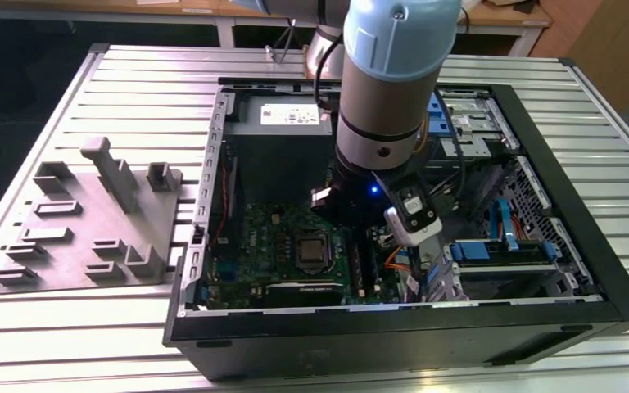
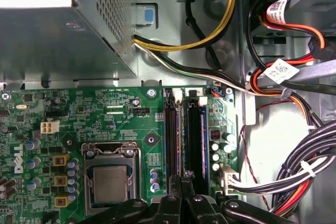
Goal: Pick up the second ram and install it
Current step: 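Insert the second ram into the second slot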
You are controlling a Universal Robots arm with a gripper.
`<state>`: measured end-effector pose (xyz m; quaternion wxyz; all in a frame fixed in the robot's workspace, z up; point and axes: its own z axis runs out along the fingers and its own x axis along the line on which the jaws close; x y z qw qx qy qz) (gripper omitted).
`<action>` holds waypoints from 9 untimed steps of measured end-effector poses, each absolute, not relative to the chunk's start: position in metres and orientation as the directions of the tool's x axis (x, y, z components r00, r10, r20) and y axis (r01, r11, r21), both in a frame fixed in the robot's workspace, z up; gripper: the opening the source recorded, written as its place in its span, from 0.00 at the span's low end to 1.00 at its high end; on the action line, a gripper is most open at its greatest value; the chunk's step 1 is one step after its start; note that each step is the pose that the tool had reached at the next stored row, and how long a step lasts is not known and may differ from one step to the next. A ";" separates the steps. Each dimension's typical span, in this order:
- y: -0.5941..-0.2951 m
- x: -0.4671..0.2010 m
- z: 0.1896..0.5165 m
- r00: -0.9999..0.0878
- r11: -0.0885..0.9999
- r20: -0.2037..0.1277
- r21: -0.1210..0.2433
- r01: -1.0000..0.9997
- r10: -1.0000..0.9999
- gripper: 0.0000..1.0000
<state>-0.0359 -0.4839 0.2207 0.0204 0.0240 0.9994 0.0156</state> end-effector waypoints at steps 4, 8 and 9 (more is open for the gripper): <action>-0.484 -0.036 0.220 -0.998 0.998 -0.040 0.032 0.047 0.049 0.11; -0.484 -0.036 0.219 -0.998 0.998 -0.040 0.032 0.047 0.049 0.11; -0.484 -0.036 0.218 -0.998 0.998 -0.040 0.032 0.047 0.049 0.11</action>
